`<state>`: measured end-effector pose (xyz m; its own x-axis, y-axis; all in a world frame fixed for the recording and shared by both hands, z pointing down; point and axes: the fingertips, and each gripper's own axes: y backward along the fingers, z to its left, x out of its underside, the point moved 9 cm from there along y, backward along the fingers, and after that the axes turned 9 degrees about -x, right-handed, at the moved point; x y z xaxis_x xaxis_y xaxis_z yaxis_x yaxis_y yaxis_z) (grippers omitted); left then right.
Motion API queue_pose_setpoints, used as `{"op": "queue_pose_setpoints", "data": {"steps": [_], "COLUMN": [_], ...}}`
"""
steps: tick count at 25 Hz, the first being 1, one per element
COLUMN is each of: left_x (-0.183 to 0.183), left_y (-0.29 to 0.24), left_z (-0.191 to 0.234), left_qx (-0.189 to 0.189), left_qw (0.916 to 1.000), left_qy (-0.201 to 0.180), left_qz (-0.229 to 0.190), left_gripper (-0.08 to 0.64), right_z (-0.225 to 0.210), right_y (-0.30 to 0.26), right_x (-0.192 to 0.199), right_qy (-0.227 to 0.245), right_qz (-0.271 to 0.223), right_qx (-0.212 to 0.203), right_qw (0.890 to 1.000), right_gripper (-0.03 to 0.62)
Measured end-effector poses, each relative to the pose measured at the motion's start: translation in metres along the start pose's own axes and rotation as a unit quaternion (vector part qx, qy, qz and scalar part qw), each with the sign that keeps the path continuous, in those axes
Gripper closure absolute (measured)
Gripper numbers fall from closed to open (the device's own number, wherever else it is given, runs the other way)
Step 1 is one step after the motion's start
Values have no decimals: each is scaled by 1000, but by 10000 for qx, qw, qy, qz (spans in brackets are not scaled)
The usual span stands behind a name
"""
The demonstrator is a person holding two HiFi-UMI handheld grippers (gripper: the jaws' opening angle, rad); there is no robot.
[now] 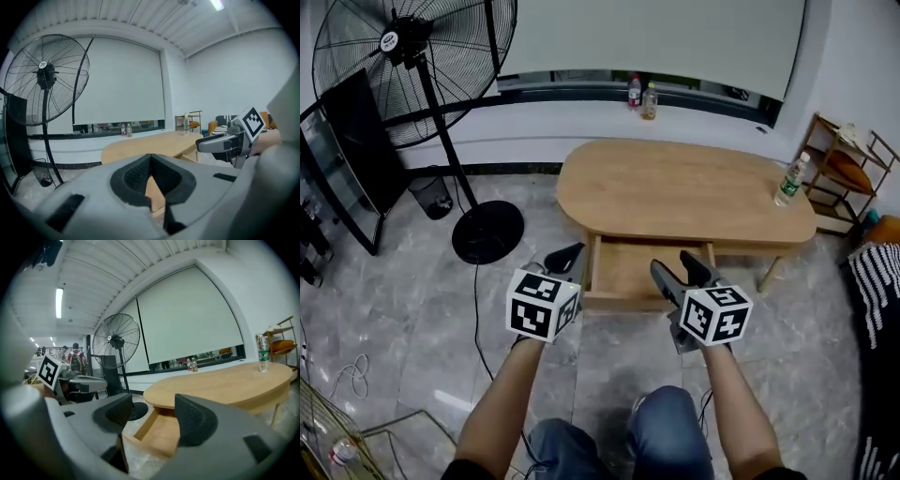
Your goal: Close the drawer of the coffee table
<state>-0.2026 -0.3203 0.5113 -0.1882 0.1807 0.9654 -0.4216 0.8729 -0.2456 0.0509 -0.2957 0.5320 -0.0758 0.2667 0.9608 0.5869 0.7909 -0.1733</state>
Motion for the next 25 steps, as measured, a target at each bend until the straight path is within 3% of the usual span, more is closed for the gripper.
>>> {"op": "queue_pose_setpoints", "data": {"steps": [6, 14, 25], "left_x": [48, 83, 113], "left_y": [-12, -21, -36], "left_z": [-14, -34, -59], "left_qx": [116, 230, 333], "left_qw": [9999, 9997, 9994], "left_qy": [-17, -73, -65], "left_qz": [28, -43, -4], "left_gripper": [552, 552, 552], "right_z": [-4, -14, -41], "right_y": [-1, 2, 9], "right_x": [53, 107, 187], "right_qy": [-254, -814, -2010], "right_qz": [-120, -459, -885], "right_qx": [6, -41, 4], "right_qw": [9996, 9956, 9756], "right_gripper": [295, 281, 249]}}
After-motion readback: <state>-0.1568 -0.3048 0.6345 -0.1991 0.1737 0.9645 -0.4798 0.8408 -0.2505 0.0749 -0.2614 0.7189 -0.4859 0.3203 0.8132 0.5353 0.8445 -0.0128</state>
